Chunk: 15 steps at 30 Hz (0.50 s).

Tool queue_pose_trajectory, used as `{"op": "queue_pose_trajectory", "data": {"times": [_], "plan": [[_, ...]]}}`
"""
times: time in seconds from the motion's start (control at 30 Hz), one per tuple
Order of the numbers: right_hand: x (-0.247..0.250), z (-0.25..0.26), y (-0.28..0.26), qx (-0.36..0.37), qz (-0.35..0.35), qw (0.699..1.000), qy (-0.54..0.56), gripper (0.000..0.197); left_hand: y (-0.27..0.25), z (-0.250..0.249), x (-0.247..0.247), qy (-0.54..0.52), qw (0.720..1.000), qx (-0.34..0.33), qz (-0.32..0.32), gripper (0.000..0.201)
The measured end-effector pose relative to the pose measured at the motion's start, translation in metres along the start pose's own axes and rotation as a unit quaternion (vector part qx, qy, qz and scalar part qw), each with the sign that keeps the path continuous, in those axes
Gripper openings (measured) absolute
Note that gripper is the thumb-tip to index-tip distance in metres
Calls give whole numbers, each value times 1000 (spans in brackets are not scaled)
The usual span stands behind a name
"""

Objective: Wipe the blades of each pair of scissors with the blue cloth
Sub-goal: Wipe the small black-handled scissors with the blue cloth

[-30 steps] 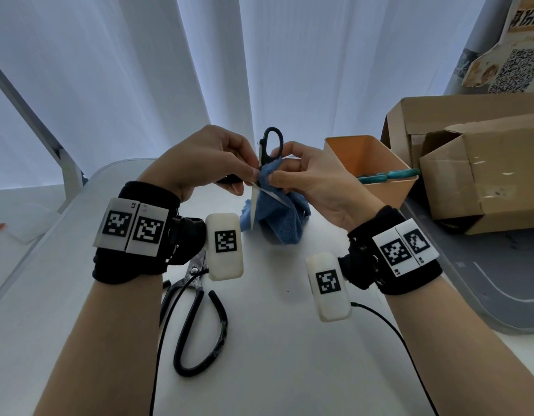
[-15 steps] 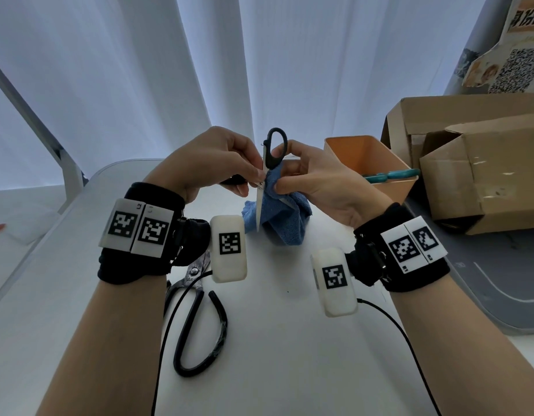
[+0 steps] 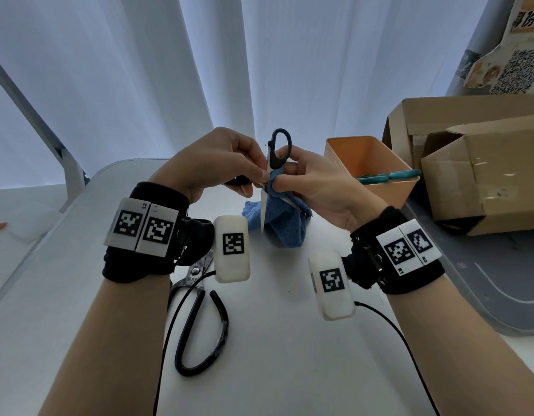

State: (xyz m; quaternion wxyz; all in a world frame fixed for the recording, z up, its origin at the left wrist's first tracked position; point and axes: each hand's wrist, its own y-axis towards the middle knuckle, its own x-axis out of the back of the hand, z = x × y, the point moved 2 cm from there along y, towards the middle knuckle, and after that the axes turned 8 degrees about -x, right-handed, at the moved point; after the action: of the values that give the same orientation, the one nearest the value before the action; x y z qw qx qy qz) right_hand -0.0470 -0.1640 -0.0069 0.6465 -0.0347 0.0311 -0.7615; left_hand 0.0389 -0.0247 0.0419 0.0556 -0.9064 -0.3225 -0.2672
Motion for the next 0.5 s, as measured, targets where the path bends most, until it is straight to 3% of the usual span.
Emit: {"op": "queue_pose_trajectory", "data": {"times": [0.17,0.3,0.5], "plan": [[-2,-1,2,4,23,999,23,36,0,-2,-2,-9,1000,-6,12,7],[2,-1,1,3,24,1000,10,28,-1,-3,-2,-11,1000,-7,14,6],[4,-2,1,2,22,1000,6,37,-2,-1,4,-10,1000,-3,1,8]]}}
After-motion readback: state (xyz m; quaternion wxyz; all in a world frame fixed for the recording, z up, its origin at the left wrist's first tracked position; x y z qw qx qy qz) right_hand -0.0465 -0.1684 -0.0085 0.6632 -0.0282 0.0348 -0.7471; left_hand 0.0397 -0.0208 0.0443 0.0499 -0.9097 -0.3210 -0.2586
